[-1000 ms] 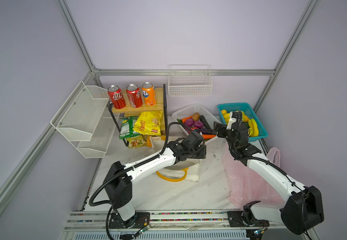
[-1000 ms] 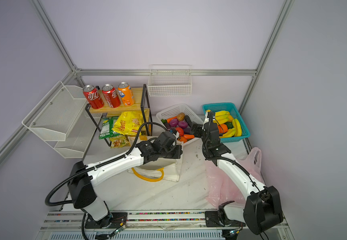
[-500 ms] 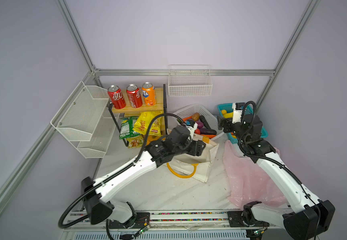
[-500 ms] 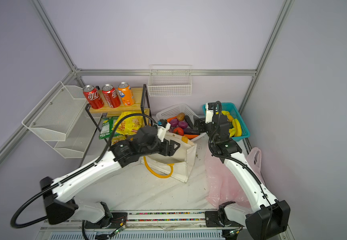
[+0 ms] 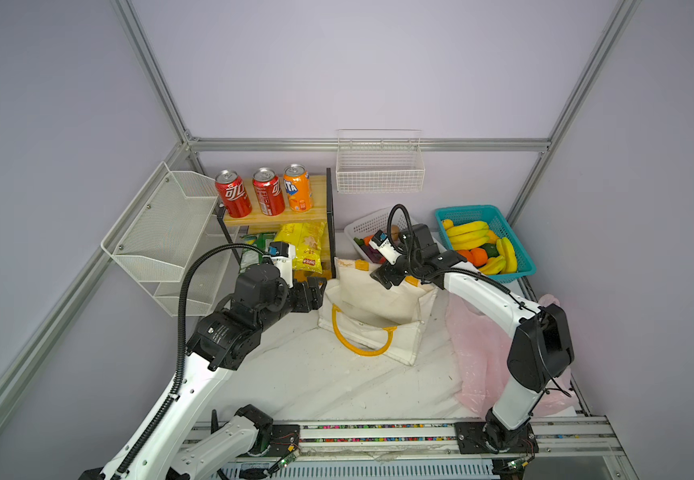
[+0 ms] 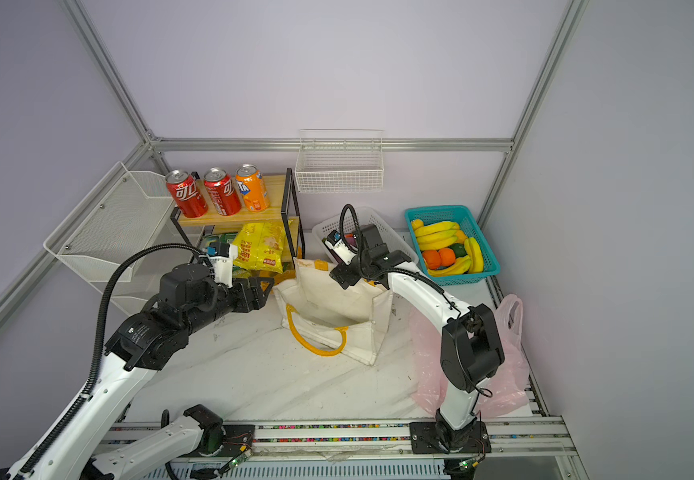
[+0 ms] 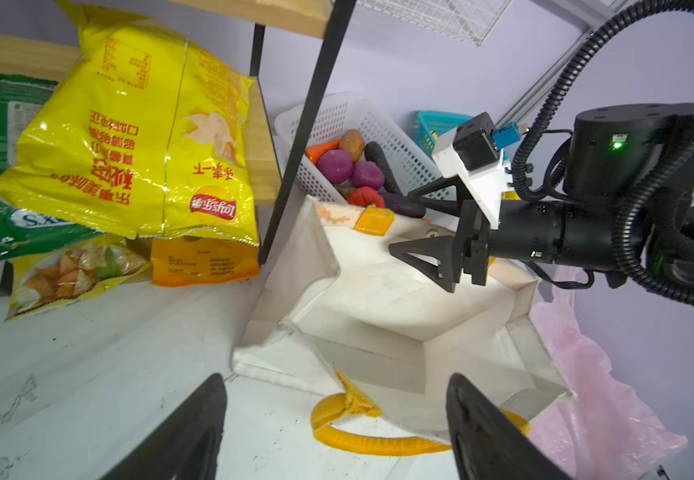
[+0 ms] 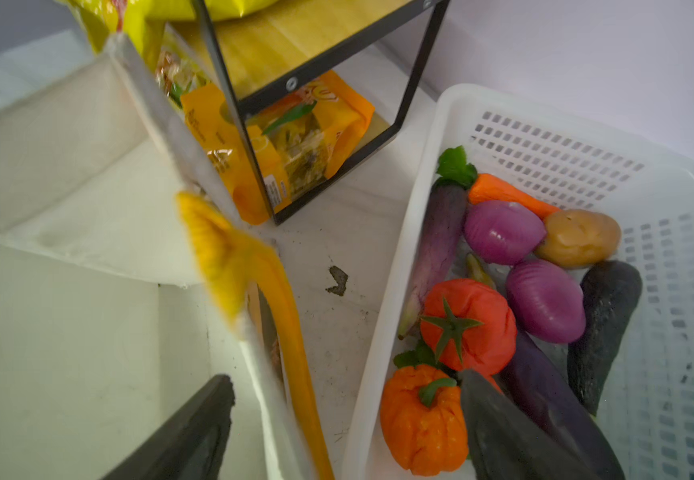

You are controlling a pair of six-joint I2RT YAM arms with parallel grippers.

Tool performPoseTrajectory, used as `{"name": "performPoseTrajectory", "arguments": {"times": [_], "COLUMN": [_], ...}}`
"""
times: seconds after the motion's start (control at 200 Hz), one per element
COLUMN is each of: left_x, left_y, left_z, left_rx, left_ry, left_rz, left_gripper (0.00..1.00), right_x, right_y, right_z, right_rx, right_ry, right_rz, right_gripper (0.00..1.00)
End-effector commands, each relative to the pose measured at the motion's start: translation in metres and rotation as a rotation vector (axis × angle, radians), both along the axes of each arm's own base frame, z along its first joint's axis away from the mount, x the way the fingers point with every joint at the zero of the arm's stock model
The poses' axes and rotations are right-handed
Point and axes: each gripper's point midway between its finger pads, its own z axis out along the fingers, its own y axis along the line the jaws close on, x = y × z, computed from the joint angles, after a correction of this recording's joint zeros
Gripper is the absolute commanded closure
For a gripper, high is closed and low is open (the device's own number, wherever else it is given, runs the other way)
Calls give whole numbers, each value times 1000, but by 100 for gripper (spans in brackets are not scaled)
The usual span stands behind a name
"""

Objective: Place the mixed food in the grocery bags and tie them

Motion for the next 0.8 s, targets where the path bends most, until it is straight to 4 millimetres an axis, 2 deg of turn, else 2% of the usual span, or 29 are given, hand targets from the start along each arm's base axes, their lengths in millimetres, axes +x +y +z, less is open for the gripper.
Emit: {"name": "performPoseTrajectory", "arguments": {"times": [0.0,0.1,0.26,0.345,0.44,0.57,0.685,0.795], "left_x": [-3,2,14,21,25,29,30,31], "left_y": [13,25,42,45,49,52,49,45], "left_z": [-16,-25,-31,-31,-30,-33,-40,-48], "left_rx": [55,85,93,70,56,39,0,-19], "left_ry": [13,26,11,5,1,-4,1,9], "left_rz": [24,77,156,172,184,202,200,189], "left_gripper": [18,18,17,17,17,17,17,17], "right_x": [-13,-16,-35,-44,-40,-30,-24,-25], "right_y": [11,11,-1,-17,-49,-85,-87,-69], "right_z": [2,5,13,10,11,30,40,43], "right_rx": [-37,-21,50,66,104,219,326,437], "right_ry": [14,41,109,156,190,178,196,230], "right_rz": [125,113,25,-60,-205,-379,-440,-391], "right_gripper": [40,71,93,96,97,99,100,100]}}
